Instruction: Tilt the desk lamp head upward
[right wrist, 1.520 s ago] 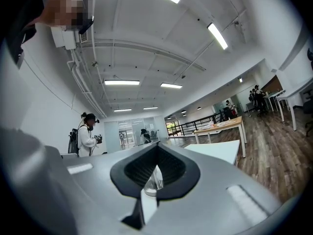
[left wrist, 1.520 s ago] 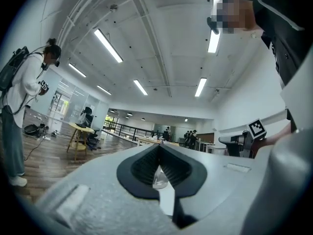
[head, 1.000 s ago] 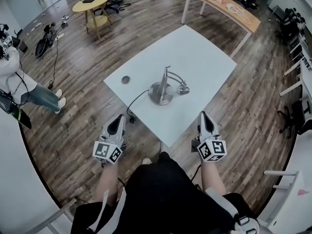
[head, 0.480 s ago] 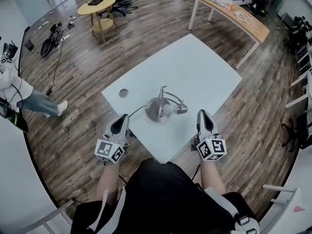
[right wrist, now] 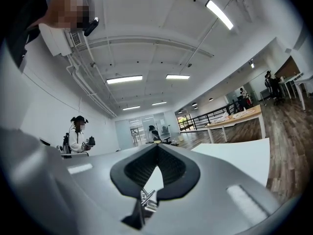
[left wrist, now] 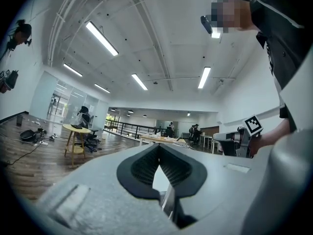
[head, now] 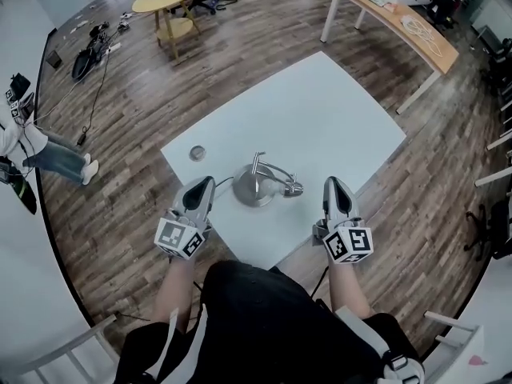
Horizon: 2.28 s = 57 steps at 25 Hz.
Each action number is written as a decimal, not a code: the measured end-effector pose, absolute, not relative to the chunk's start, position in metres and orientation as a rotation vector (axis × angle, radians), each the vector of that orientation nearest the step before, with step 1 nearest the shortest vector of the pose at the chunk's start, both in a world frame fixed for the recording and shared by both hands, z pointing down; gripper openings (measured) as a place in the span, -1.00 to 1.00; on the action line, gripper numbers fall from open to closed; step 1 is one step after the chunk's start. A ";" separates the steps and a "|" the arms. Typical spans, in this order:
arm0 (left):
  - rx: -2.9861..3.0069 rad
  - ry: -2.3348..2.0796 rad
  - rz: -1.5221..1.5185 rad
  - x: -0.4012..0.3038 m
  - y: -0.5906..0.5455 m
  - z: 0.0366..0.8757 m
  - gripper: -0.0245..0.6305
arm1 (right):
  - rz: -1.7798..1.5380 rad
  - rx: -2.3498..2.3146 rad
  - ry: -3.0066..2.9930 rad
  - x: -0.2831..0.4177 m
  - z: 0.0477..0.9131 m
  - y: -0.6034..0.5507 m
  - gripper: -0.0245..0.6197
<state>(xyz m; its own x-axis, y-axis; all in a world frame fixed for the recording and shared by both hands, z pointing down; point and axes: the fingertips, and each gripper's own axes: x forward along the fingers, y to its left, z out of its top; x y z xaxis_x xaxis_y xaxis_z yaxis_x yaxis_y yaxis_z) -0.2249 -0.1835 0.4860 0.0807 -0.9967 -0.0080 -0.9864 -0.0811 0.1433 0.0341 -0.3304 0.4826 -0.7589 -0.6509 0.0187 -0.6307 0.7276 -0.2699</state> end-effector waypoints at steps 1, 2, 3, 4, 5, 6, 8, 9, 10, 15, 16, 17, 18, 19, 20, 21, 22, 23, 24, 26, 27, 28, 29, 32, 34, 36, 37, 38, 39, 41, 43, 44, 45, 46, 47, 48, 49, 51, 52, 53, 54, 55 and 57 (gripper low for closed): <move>2.224 -2.054 -0.152 -0.223 -0.186 0.487 -0.92 | -0.411 -1.053 2.849 0.034 0.485 -0.331 -0.91; 2.219 -2.048 -0.147 -0.222 -0.187 0.488 -0.93 | -0.420 -1.050 2.849 0.034 0.487 -0.332 -0.91; 2.217 -2.040 -0.142 -0.222 -0.189 0.489 -0.93 | -0.428 -1.051 2.850 0.033 0.488 -0.332 -0.91; 2.218 -2.030 -0.138 -0.222 -0.190 0.490 -0.93 | -0.435 -1.055 2.850 0.032 0.489 -0.331 -0.91; 2.220 -2.018 -0.134 -0.222 -0.190 0.492 -0.93 | -0.441 -1.063 2.849 0.031 0.490 -0.330 -0.91; 2.224 -2.006 -0.130 -0.223 -0.191 0.495 -0.93 | -0.447 -1.073 2.845 0.030 0.490 -0.328 -0.91; 2.240 -1.976 -0.125 -0.226 -0.194 0.498 -0.93 | -0.451 -1.099 2.836 0.027 0.490 -0.325 -0.91; 2.255 -1.957 -0.122 -0.227 -0.196 0.500 -0.93 | -0.448 -1.114 2.830 0.027 0.490 -0.323 -0.91; 2.274 -1.936 -0.119 -0.228 -0.199 0.502 -0.93 | -0.444 -1.132 2.823 0.027 0.489 -0.320 -0.91; 2.365 -1.801 -0.059 -0.222 -0.209 0.513 -0.92 | -0.443 -1.224 2.779 0.030 0.487 -0.309 -0.91; 2.380 -1.776 -0.040 -0.221 -0.211 0.517 -0.92 | -0.443 -1.237 2.777 0.031 0.488 -0.307 -0.91; 2.392 -1.751 -0.022 -0.220 -0.213 0.523 -0.92 | -0.444 -1.252 2.774 0.032 0.489 -0.304 -0.91; 2.402 -1.726 -0.004 -0.219 -0.214 0.529 -0.92 | -0.448 -1.267 2.771 0.033 0.491 -0.302 -0.91; 2.412 -1.699 0.017 -0.218 -0.216 0.534 -0.92 | -0.453 -1.283 2.766 0.033 0.492 -0.299 -0.91; 2.424 -1.669 0.041 -0.216 -0.218 0.540 -0.92 | -0.459 -1.301 2.763 0.034 0.494 -0.296 -0.91; 2.437 -1.637 0.071 -0.214 -0.220 0.547 -0.92 | -0.466 -1.319 2.761 0.034 0.497 -0.293 -0.91; 2.454 -1.601 0.107 -0.211 -0.223 0.554 -0.88 | -0.474 -1.335 2.759 0.034 0.500 -0.290 -0.91; 2.471 -1.564 0.149 -0.207 -0.225 0.563 -0.79 | -0.483 -1.350 2.757 0.034 0.503 -0.287 -0.91; 2.488 -1.525 0.189 -0.204 -0.227 0.572 -0.77 | -0.491 -1.364 2.755 0.034 0.506 -0.284 -0.91; 2.517 -1.451 0.249 -0.196 -0.231 0.588 -0.70 | -0.504 -1.394 2.752 0.037 0.512 -0.277 -0.91; 2.529 -1.415 0.270 -0.193 -0.233 0.594 -0.67 | -0.509 -1.410 2.752 0.039 0.515 -0.274 -0.91; 2.543 -1.376 0.290 -0.190 -0.235 0.601 -0.62 | -0.513 -1.424 2.751 0.042 0.517 -0.271 -0.91; 2.557 -1.333 0.313 -0.186 -0.237 0.607 -0.55 | -0.517 -1.439 2.748 0.044 0.519 -0.269 -0.91; 2.598 -1.200 0.403 -0.175 -0.242 0.629 -0.38 | -0.520 -1.483 2.734 0.047 0.519 -0.263 -0.91; 2.619 -1.131 0.466 -0.169 -0.245 0.641 -0.32 | -0.530 -1.511 2.720 0.049 0.520 -0.259 -0.91; 2.633 -1.078 0.521 -0.165 -0.248 0.652 -0.28 | -0.557 -1.525 2.698 0.051 0.521 -0.256 -0.91; 2.639 -1.056 0.539 -0.163 -0.249 0.658 -0.27 | -0.573 -1.522 2.687 0.051 0.522 -0.254 -0.91; 2.647 -1.037 0.544 -0.162 -0.251 0.663 -0.25 | -0.586 -1.516 2.680 0.049 0.522 -0.252 -0.91; 2.656 -1.017 0.538 -0.161 -0.252 0.667 -0.20 | -0.593 -1.510 2.678 0.047 0.523 -0.250 -0.91; 2.669 -0.974 0.531 -0.161 -0.252 0.671 -0.19 | -0.598 -1.503 2.683 0.042 0.525 -0.248 -0.91; 2.684 -0.914 0.579 -0.159 -0.250 0.677 -0.19 | -0.605 -1.502 2.686 0.038 0.527 -0.246 -0.91; 2.695 -0.880 0.613 -0.156 -0.248 0.681 -0.19 | -0.609 -1.503 2.689 0.036 0.528 -0.246 -0.91; 2.707 -0.848 0.644 -0.154 -0.247 0.685 -0.19 | -0.612 -1.503 2.693 0.034 0.529 -0.245 -0.91; 2.717 -0.824 0.667 -0.151 -0.245 0.689 -0.19 | -0.615 -1.503 2.698 0.032 0.530 -0.244 -0.91; 2.725 -0.808 0.680 -0.149 -0.245 0.691 -0.19 | -0.621 -1.502 2.704 0.030 0.532 -0.243 -0.91; 2.730 -0.799 0.687 -0.148 -0.246 0.693 -0.19 | -0.634 -1.499 2.707 0.028 0.534 -0.241 -0.91; 2.732 -0.794 0.690 -0.146 -0.247 0.695 -0.19 | -0.656 -1.493 2.706 0.026 0.537 -0.240 -0.91; 2.735 -0.785 0.704 -0.145 -0.249 0.700 -0.19 | -0.719 -1.471 2.698 0.022 0.544 -0.239 -0.87; 2.736 -0.780 0.716 -0.145 -0.250 0.702 -0.19 | -0.749 -1.454 2.697 0.019 0.546 -0.238 -0.73; 2.736 -0.775 0.729 -0.144 -0.249 0.704 -0.19 | -0.777 -1.435 2.695 0.016 0.548 -0.237 -0.68; 2.738 -0.770 0.741 -0.144 -0.248 0.706 -0.19 | -0.809 -1.410 2.690 0.012 0.549 -0.237 -0.66; 2.742 -0.764 0.753 -0.143 -0.248 0.707 -0.19 | -0.848 -1.377 2.680 0.007 0.550 -0.236 -0.61; 2.753 -0.751 0.776 -0.143 -0.247 0.708 -0.19 | -0.950 -1.293 2.637 -0.003 0.552 -0.236 -0.52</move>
<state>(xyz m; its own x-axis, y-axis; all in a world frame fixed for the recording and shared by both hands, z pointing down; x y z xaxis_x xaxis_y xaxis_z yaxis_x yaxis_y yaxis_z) -0.1425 -0.2465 0.7082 0.7357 -0.4209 0.5307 -0.5170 -0.8552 0.0384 -0.0028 -0.2362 0.5515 -0.6476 -0.7322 0.2107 -0.6984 0.4599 -0.5484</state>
